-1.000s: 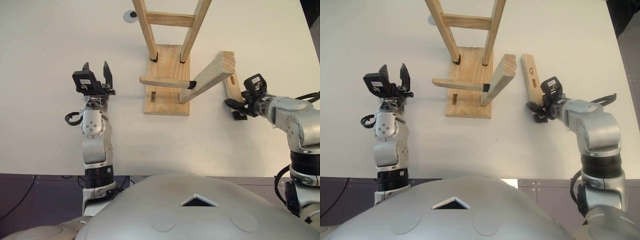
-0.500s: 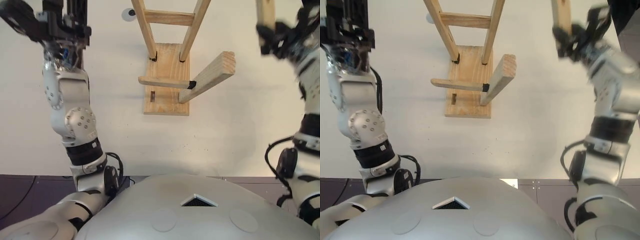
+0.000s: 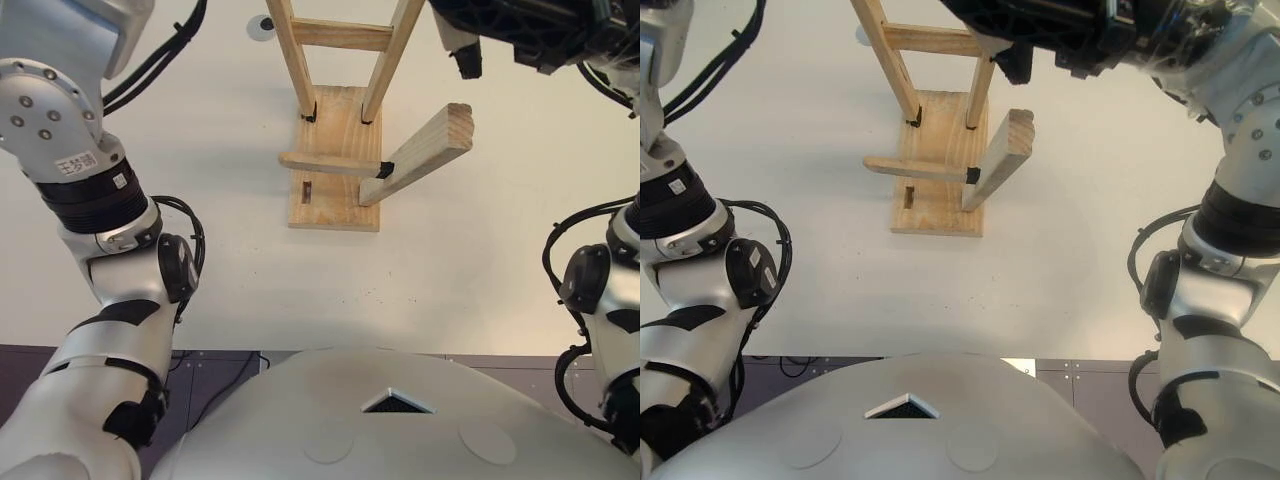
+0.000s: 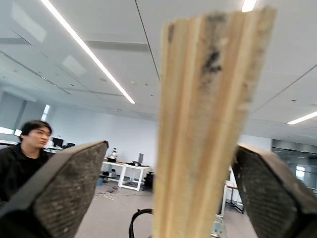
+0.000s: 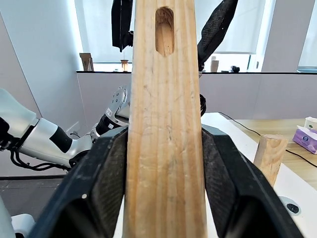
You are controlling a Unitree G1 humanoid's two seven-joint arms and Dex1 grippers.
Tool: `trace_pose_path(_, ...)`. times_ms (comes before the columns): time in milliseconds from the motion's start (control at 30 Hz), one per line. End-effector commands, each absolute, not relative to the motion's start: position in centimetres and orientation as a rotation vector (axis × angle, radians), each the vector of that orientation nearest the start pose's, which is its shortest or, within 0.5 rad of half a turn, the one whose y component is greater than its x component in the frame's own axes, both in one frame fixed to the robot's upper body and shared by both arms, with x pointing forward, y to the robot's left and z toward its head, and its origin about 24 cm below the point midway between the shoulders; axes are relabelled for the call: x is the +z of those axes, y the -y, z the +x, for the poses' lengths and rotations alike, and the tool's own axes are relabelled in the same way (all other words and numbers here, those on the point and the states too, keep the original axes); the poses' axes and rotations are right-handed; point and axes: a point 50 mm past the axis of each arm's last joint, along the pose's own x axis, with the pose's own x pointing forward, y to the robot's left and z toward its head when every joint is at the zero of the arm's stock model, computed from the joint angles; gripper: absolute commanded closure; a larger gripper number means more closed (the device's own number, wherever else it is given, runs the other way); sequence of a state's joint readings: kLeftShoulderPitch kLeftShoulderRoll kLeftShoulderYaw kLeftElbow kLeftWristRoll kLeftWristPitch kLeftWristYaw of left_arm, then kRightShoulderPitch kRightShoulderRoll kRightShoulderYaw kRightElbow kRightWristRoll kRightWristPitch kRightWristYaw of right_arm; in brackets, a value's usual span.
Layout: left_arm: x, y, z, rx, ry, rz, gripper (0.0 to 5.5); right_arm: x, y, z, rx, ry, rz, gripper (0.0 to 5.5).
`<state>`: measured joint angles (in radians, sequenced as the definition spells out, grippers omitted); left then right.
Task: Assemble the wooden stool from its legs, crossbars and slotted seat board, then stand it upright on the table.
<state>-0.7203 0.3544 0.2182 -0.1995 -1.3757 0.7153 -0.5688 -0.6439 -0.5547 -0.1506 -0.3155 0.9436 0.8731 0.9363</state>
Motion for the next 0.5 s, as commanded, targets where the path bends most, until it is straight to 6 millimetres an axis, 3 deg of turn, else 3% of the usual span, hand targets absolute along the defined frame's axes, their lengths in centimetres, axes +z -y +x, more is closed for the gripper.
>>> trace_pose_path(33,28.6,-13.0,27.1,-1.441,0.39,-0.663,1.77,24.4,14.0,25.8,1.44,0.135,0.145,3.46)
trace_pose_path(367,28.8,-13.3,27.1,-1.491,0.386,-0.67,3.28,23.6,14.2,25.8,1.481,0.099,0.117,3.46)
trace_pose_path(500,28.5,-13.5,27.2,-1.465,0.408,-0.681,3.38,23.3,14.5,26.3,1.479,0.092,0.109,3.46)
